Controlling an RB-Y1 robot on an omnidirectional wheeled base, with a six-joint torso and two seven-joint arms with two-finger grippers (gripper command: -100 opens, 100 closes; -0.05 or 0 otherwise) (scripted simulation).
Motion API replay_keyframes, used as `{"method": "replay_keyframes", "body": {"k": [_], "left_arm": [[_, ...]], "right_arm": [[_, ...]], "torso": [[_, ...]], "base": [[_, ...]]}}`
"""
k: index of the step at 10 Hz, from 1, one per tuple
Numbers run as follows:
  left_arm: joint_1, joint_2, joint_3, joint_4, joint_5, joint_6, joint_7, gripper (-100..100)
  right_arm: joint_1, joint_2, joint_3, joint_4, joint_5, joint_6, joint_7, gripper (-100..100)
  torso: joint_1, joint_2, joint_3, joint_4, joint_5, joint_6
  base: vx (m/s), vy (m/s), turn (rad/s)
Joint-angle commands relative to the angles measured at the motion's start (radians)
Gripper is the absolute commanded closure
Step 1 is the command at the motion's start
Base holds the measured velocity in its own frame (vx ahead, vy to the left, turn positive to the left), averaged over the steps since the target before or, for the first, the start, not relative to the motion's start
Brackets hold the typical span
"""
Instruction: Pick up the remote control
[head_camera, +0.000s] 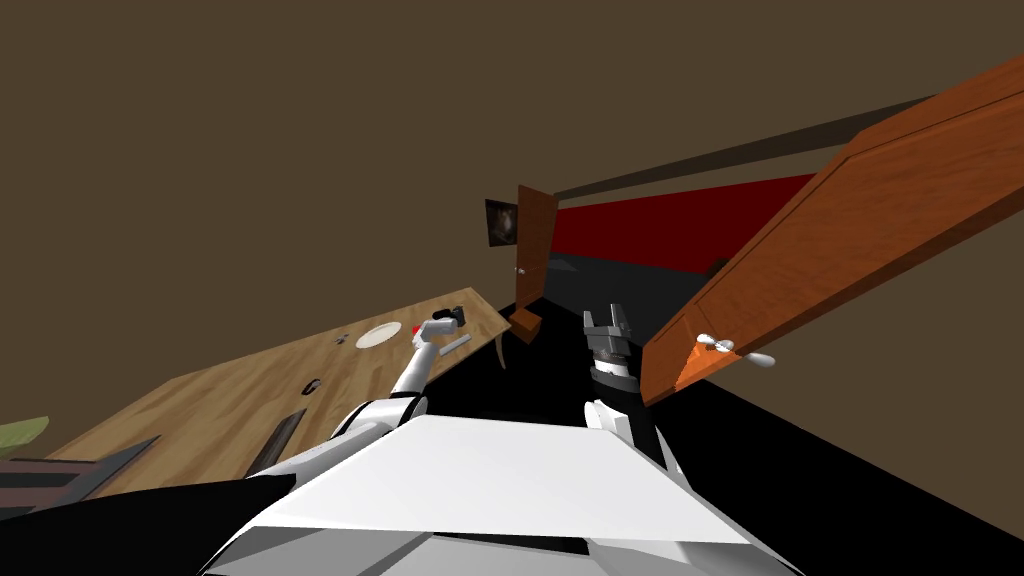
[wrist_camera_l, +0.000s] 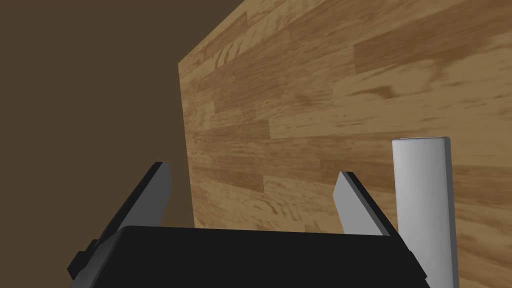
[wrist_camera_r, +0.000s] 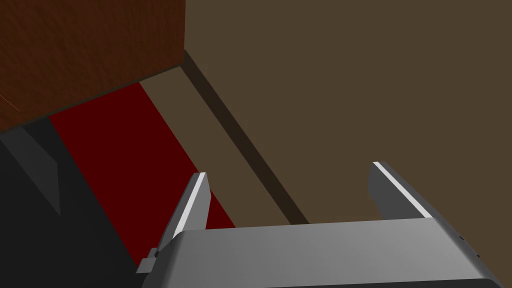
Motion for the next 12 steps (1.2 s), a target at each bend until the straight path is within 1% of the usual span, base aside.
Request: {"method": "replay_keyframes", "body": {"k": [1, 2, 3, 4, 5, 6, 7, 8, 9, 10, 11, 12], "left_arm": [[-0.011, 0.006, 0.002, 0.031, 0.006, 0.01, 0.001, -100], [-0.033, 0.016, 0.011, 0.068, 0.014, 0.06, 0.018, -100], [-0.033, 0.016, 0.011, 0.085, 0.014, 0.063, 0.018, -100], [-0.051, 0.026, 0.019, 0.124, 0.021, 0.098, 0.034, -100], [-0.051, 0.026, 0.019, 0.139, 0.021, 0.115, 0.034, -100], [-0.067, 0.036, 0.027, 0.175, 0.028, 0.152, 0.049, -100], [-0.067, 0.036, 0.027, 0.187, 0.028, 0.165, 0.049, -100], [-0.067, 0.036, 0.027, 0.191, 0.028, 0.165, 0.049, -100], [-0.08, 0.046, 0.033, 0.228, 0.035, 0.212, 0.064, -100], [-0.08, 0.046, 0.033, 0.242, 0.035, 0.212, 0.064, -100], [-0.091, 0.056, 0.039, 0.291, 0.042, 0.251, 0.078, -100], [-0.091, 0.056, 0.039, 0.291, 0.042, 0.256, 0.078, -100]], "right_arm": [[0.0, 0.0, 0.0, 0.0, 0.0, 0.0, 0.0, 0], [0.0, 0.0, 0.0, 0.0, 0.0, 0.0, 0.0, 0], [0.0, 0.0, 0.0, 0.0, 0.0, 0.0, 0.0, 0], [0.0, 0.0, 0.0, 0.0, 0.0, 0.0, 0.0, 0], [0.0, 0.0, 0.0, 0.0, 0.0, 0.0, 0.0, 0], [0.0, 0.0, 0.0, 0.0, 0.0, 0.0, 0.0, 0], [0.0, 0.0, 0.0, 0.0, 0.0, 0.0, 0.0, 0], [0.0, 0.0, 0.0, 0.0, 0.0, 0.0, 0.0, 0], [0.0, 0.0, 0.0, 0.0, 0.0, 0.0, 0.0, 0], [0.0, 0.0, 0.0, 0.0, 0.0, 0.0, 0.0, 0], [0.0, 0.0, 0.0, 0.0, 0.0, 0.0, 0.0, 0], [0.0, 0.0, 0.0, 0.0, 0.0, 0.0, 0.0, 0]], "torso": [[0.0, 0.0, 0.0, 0.0, 0.0, 0.0], [0.0, 0.001, 0.001, 0.0, 0.0, 0.0], [0.001, 0.0, 0.0, 0.0, 0.0, 0.0], [0.001, 0.0, 0.0, 0.0, 0.0, 0.0], [0.001, 0.0, 0.0, 0.0, 0.0, 0.0], [0.001, 0.0, 0.0, 0.0, 0.0, 0.0], [0.002, 0.0, 0.0, 0.0, 0.0, 0.0], [0.002, 0.0, 0.0, 0.0, 0.0, 0.0], [0.001, 0.001, 0.001, 0.0, 0.0, 0.0], [0.001, 0.001, 0.001, 0.0, 0.0, 0.0], [0.001, 0.0, 0.0, 0.0, 0.0, 0.0], [0.002, 0.0, 0.0, 0.0, 0.0, 0.0]], "base": [[0.022, -0.005, 0.001], [0.044, 0.002, -0.037], [0.045, 0.002, -0.02], [0.047, 0.005, -0.038], [0.048, 0.011, -0.024], [0.058, 0.018, -0.043], [0.047, 0.01, -0.019], [0.019, -0.002, 0.001], [0.037, -0.001, -0.046], [0.041, 0.009, -0.024], [0.055, 0.025, -0.051], [0.046, 0.028, -0.023]]}}
